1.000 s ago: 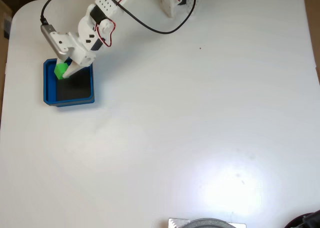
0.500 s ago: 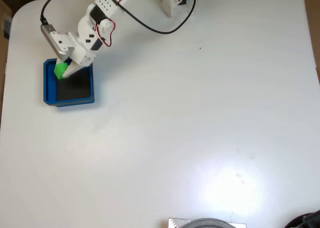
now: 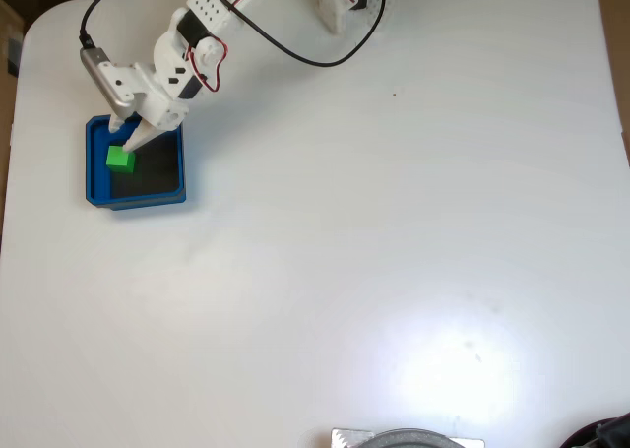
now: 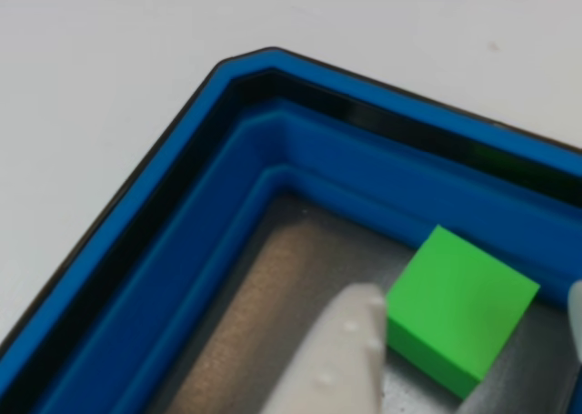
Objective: Pick up green cube and drop it in the blue box
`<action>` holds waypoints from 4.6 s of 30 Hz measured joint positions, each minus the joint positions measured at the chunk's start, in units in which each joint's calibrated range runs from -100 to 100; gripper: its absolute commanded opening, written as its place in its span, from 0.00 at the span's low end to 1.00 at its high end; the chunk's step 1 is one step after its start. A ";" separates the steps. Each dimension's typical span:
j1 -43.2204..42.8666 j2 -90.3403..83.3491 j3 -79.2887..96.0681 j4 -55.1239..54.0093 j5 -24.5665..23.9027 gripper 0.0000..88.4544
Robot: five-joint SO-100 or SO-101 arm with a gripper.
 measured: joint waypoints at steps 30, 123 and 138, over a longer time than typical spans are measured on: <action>0.14 -20.72 13.06 0.00 0.05 0.21; -32.63 -114.54 86.53 0.00 0.05 0.20; -48.92 -114.54 86.53 0.00 0.05 0.20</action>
